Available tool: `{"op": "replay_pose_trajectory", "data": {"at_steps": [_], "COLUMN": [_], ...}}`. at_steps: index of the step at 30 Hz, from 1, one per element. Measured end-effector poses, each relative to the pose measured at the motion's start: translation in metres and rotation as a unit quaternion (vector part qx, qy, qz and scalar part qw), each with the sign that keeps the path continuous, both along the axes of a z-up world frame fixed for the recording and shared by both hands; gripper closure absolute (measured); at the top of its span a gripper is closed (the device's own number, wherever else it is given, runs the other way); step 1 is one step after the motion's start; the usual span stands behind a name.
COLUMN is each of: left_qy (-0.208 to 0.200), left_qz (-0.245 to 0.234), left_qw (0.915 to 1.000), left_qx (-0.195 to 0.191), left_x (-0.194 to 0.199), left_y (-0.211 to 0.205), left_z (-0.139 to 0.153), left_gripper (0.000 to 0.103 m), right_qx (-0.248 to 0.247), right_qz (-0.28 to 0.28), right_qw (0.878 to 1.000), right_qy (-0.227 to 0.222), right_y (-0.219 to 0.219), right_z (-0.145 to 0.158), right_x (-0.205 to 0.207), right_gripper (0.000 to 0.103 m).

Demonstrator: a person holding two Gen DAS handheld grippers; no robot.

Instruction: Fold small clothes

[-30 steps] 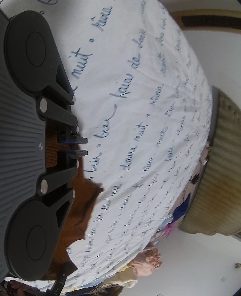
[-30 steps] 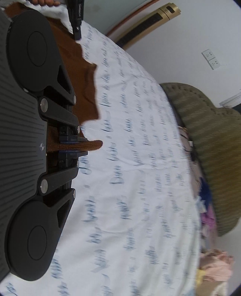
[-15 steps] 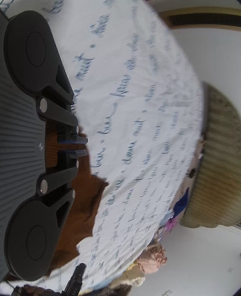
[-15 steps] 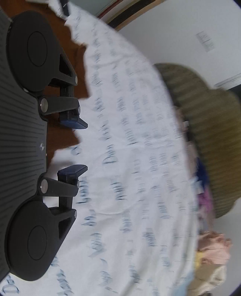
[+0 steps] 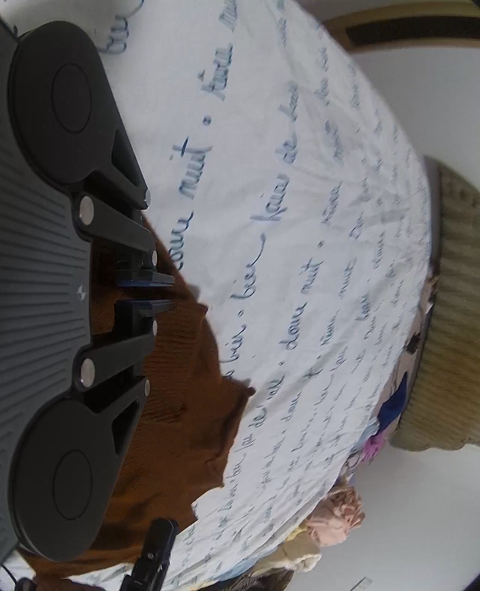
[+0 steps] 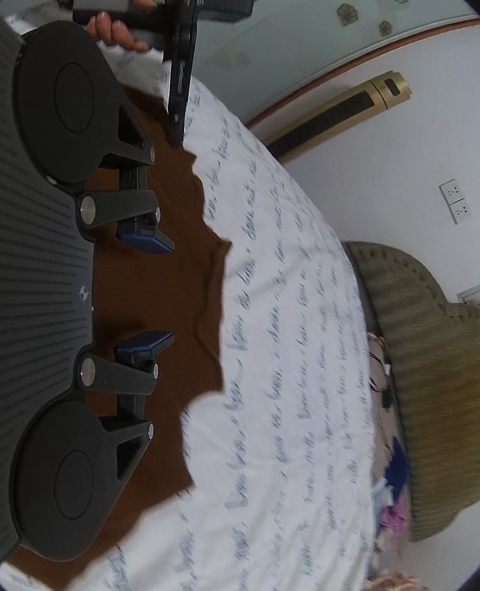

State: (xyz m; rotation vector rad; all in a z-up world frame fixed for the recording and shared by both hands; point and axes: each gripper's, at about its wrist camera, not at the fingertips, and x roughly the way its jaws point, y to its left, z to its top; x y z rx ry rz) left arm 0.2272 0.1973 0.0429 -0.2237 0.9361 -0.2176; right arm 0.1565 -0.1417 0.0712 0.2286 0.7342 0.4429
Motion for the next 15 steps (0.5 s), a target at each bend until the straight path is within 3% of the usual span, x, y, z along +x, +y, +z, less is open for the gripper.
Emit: {"op": "replay_pose_trajectory", "data": {"at_steps": [5,13,15], "left_qy": [-0.010,0.013,0.009], "left_qz": [0.027,-0.017,-0.021], "left_qw": [0.9996,0.9997,0.9995], "left_qx": [0.003,-0.014,-0.022], "left_x": [0.004,0.008,0.009], "left_y": [0.009,0.001,-0.001], "left_z": [0.003,-0.001,0.001], "left_gripper": [0.096,0.095,0.089], "right_qx": [0.012,0.022,0.023], "right_qz": [-0.003,-0.019,-0.016], "right_qw": [1.000,0.999,0.999], "right_qy": [0.017,0.035,0.037], "right_y": [-0.001,-0.025,-0.027], "right_z": [-0.010,-0.021,-0.023], "right_x": [-0.003,-0.017,-0.022], "right_gripper": [0.055,0.054,0.054]}}
